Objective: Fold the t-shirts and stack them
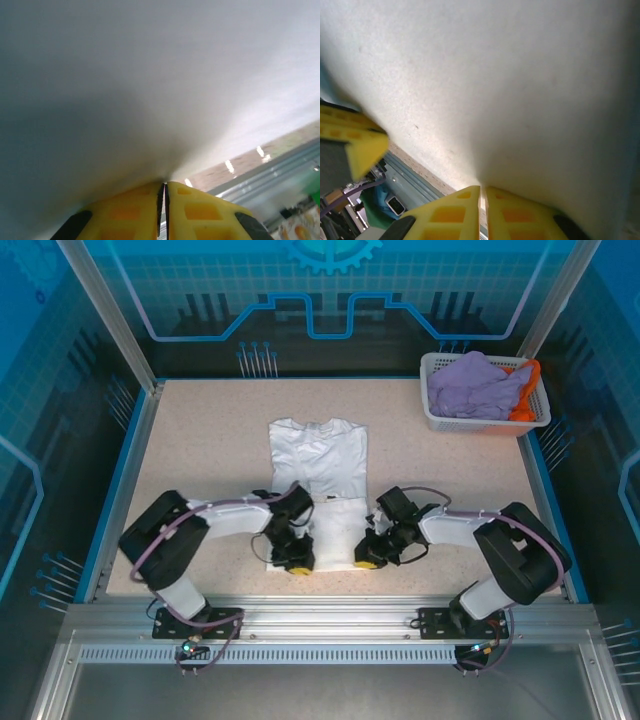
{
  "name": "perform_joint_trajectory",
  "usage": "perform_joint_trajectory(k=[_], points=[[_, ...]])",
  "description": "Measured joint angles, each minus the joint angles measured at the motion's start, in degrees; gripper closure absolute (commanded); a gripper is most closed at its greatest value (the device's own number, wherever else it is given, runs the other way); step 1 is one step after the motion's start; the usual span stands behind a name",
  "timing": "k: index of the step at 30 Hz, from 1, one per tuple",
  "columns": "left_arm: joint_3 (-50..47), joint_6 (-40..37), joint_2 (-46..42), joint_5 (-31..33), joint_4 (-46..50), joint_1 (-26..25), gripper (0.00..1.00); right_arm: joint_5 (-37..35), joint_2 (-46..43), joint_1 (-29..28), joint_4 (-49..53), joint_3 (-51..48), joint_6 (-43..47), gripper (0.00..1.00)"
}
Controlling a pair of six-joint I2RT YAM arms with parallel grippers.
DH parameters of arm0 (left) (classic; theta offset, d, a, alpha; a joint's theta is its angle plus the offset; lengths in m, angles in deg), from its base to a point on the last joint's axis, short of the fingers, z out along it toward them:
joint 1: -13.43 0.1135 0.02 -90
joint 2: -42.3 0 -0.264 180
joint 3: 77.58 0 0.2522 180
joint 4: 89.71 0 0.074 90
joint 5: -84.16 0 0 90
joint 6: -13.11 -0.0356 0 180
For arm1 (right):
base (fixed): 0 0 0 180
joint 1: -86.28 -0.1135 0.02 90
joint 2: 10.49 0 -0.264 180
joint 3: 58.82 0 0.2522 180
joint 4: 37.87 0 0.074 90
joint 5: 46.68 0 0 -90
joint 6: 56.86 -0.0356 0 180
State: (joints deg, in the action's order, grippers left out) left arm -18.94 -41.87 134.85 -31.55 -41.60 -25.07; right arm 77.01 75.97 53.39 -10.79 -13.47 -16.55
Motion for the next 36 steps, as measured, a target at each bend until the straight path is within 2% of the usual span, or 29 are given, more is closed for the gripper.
perform_joint_trajectory(k=[2, 5, 10, 13, 17, 22, 25, 31, 36], points=[[-3.5, 0.8, -5.1, 3.7, 2.1, 3.0, 0.81, 0.0, -0.9, 0.6, -0.2, -0.8, 0.5, 0.87], [-5.4, 3.1, -10.8, 9.6, 6.5, 4.4, 0.79, -0.2, -1.9, 1.3, -0.4, -1.7, 1.0, 0.87], [-5.5, 8.3, -15.7, 15.5, 11.7, 9.1, 0.79, -0.3, -3.4, 2.0, -0.6, -2.6, 1.6, 0.82], [-6.8, 11.5, -20.2, 16.4, 12.8, 13.0, 0.66, -0.4, -5.2, 2.2, -0.9, -3.3, 1.4, 0.72], [-7.6, 13.7, -26.4, 13.7, 12.2, 13.6, 0.55, -0.2, -12.1, 4.1, 0.3, -4.4, -0.3, 0.56], [-9.0, 14.6, -29.0, 5.6, 7.3, 13.5, 0.54, -0.9, -26.7, 10.2, 5.8, -4.5, -0.8, 0.53], [-11.5, 15.2, -29.0, 1.6, 4.7, 13.4, 0.54, -1.8, -30.2, 13.3, 9.3, -5.4, 0.2, 0.55], [-18.2, 19.5, -28.4, -3.0, 0.4, 12.7, 0.58, -2.0, -24.5, 14.2, 13.6, -8.5, 2.6, 0.57], [-19.0, 22.3, -25.9, -4.3, -3.7, 12.1, 0.62, -2.2, -17.6, 12.9, 14.9, -7.2, 5.9, 0.57]])
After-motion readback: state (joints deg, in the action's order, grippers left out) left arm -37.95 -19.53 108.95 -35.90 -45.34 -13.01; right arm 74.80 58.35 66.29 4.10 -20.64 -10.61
